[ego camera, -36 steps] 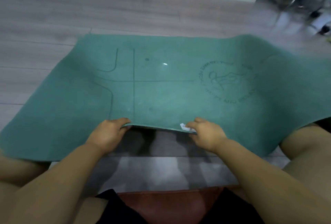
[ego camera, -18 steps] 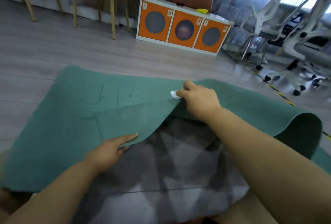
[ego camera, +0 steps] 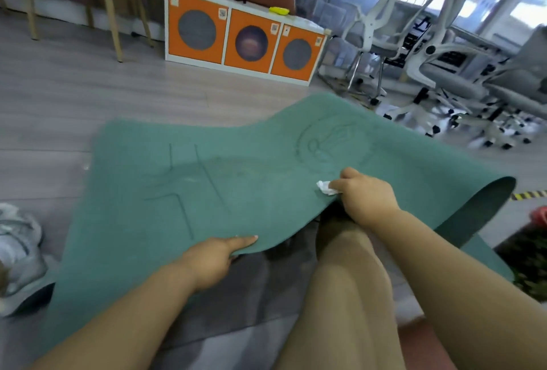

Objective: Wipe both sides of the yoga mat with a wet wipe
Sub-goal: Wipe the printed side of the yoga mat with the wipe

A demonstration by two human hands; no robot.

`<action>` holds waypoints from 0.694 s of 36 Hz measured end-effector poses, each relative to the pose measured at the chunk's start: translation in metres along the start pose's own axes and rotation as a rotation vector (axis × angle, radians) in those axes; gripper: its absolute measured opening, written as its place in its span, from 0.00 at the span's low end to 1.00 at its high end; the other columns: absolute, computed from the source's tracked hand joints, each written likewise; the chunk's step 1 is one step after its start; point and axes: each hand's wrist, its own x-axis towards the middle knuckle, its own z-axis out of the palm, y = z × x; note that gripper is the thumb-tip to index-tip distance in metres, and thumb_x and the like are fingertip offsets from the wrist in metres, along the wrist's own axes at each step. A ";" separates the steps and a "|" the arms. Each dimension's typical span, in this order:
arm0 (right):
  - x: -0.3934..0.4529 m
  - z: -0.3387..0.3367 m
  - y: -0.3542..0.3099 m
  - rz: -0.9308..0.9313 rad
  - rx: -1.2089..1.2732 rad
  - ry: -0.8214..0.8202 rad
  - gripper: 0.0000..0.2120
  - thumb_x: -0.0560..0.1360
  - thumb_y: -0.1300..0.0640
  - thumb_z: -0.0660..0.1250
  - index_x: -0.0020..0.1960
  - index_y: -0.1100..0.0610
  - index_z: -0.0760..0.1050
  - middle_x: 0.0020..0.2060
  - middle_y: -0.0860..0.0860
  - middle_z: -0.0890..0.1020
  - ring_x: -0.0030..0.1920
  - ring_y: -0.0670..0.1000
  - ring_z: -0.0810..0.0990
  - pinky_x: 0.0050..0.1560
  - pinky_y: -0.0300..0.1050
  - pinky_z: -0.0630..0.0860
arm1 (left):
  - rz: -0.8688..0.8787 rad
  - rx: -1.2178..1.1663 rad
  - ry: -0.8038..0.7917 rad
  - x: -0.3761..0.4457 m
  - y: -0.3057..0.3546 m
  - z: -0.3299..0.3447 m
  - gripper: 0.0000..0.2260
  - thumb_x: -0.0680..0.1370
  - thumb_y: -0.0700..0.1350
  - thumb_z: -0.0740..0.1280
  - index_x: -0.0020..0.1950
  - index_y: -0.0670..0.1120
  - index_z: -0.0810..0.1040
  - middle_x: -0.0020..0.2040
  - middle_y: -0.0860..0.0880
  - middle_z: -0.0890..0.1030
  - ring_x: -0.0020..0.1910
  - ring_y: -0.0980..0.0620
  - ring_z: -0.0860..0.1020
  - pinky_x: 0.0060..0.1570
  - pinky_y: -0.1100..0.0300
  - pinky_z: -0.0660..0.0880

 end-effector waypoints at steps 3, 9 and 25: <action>0.006 0.024 0.016 0.056 0.035 -0.213 0.13 0.75 0.52 0.63 0.58 0.47 0.75 0.50 0.50 0.73 0.53 0.56 0.77 0.41 0.43 0.66 | -0.011 0.035 -0.090 0.016 0.002 0.015 0.20 0.83 0.47 0.56 0.72 0.64 0.61 0.74 0.53 0.64 0.72 0.52 0.65 0.69 0.64 0.61; 0.010 0.060 0.031 -0.004 0.261 -0.542 0.12 0.71 0.49 0.71 0.51 0.54 0.80 0.46 0.51 0.82 0.48 0.53 0.78 0.43 0.42 0.70 | -0.053 0.033 -0.262 0.018 -0.007 0.044 0.19 0.82 0.47 0.58 0.72 0.60 0.65 0.74 0.52 0.65 0.72 0.52 0.65 0.68 0.65 0.60; 0.045 0.137 -0.067 -0.030 0.417 -0.610 0.21 0.79 0.43 0.56 0.34 0.54 0.70 0.39 0.54 0.76 0.43 0.56 0.73 0.44 0.44 0.69 | -0.355 -0.035 -0.589 -0.008 -0.061 0.066 0.25 0.77 0.59 0.63 0.71 0.51 0.69 0.72 0.54 0.67 0.71 0.53 0.66 0.70 0.60 0.60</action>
